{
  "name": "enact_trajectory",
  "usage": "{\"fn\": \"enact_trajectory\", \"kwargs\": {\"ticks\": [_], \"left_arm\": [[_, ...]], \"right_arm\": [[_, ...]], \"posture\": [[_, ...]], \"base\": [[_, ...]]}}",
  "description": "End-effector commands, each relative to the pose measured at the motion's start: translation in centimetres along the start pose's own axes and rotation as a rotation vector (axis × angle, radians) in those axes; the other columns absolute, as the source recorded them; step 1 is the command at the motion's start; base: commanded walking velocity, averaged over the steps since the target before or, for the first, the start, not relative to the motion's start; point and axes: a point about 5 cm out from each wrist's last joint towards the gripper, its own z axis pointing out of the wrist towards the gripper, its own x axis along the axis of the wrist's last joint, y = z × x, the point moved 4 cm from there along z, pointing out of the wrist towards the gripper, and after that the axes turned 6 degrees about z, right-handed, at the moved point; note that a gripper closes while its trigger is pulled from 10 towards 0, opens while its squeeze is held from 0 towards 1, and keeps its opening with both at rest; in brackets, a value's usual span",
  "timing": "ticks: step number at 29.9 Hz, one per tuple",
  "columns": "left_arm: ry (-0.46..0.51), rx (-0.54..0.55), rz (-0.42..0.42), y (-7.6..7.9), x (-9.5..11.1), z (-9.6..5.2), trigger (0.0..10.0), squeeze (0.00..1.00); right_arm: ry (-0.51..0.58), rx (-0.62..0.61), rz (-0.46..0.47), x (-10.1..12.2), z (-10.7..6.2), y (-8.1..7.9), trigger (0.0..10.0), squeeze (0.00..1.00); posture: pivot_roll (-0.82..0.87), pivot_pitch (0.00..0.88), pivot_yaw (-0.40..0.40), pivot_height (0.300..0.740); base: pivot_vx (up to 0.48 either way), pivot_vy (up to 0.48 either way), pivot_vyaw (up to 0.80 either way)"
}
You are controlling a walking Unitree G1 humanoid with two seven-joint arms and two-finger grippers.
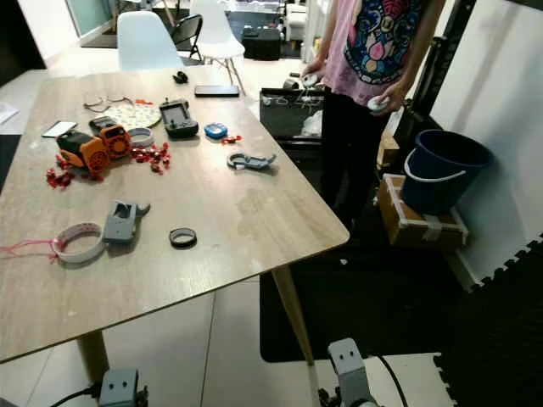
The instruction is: Hang keys on a hook
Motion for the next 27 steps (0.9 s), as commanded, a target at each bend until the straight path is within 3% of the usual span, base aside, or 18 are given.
{"fn": "enact_trajectory", "kwargs": {"ticks": [1,27], "left_arm": [[0.010,-0.004,0.003,0.22,0.11,-0.01,10.0,0.00],[0.035,-0.012,-0.038,0.32,0.57,0.05,10.0,0.00]], "right_arm": [[-0.013,-0.014,0.010,-0.46,-0.16,0.32,10.0,0.00],[-0.023,-0.003,0.006,-0.68,-0.16,0.08,10.0,0.00]], "posture": [[0.06,0.038,-0.061,0.740],[0.06,0.023,-0.072,0.740]], "base": [[0.000,0.000,0.00],[0.000,0.000,0.00]]}}
